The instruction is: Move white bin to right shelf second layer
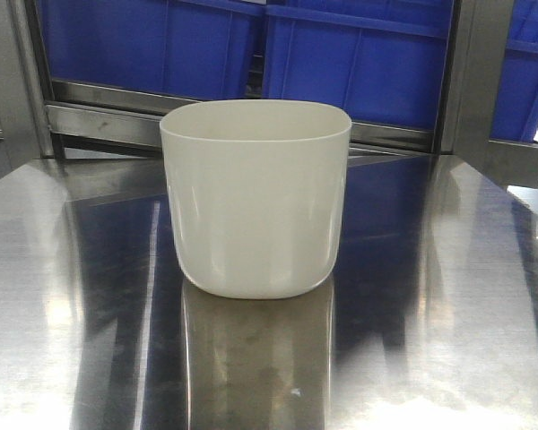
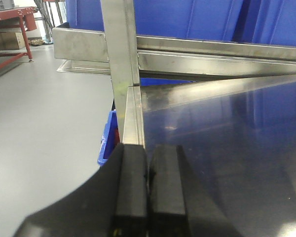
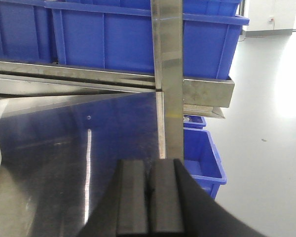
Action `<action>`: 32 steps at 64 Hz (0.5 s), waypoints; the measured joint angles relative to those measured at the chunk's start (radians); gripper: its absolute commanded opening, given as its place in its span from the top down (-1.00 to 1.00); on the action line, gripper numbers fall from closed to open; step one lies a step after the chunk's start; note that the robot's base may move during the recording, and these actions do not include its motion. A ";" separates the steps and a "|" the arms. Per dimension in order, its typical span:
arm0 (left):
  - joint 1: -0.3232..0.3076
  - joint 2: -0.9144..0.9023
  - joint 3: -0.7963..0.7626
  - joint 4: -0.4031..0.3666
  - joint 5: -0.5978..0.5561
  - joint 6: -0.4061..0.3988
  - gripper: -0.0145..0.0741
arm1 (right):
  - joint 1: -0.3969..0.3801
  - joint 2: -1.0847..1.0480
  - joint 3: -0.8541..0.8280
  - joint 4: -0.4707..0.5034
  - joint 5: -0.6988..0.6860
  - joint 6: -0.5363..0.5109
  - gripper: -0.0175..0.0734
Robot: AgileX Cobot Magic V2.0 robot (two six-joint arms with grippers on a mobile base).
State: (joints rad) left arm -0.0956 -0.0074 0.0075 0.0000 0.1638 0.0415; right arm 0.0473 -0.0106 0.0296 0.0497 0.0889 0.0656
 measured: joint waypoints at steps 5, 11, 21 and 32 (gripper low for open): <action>0.000 0.000 0.000 0.000 0.000 0.000 0.48 | 0.000 0.000 0.000 0.000 0.000 0.000 0.49; 0.000 0.000 0.000 0.000 0.000 0.000 0.48 | 0.000 0.000 0.000 0.000 0.000 0.000 0.49; 0.000 0.000 0.000 0.000 0.000 0.000 0.48 | 0.000 0.000 0.000 0.000 0.000 0.000 0.49; 0.000 0.000 0.000 0.000 0.000 0.000 0.48 | 0.000 0.000 0.000 0.000 0.000 0.000 0.49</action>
State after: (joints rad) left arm -0.0956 -0.0074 0.0075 0.0000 0.1638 0.0415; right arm 0.0473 -0.0106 0.0296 0.0497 0.0889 0.0656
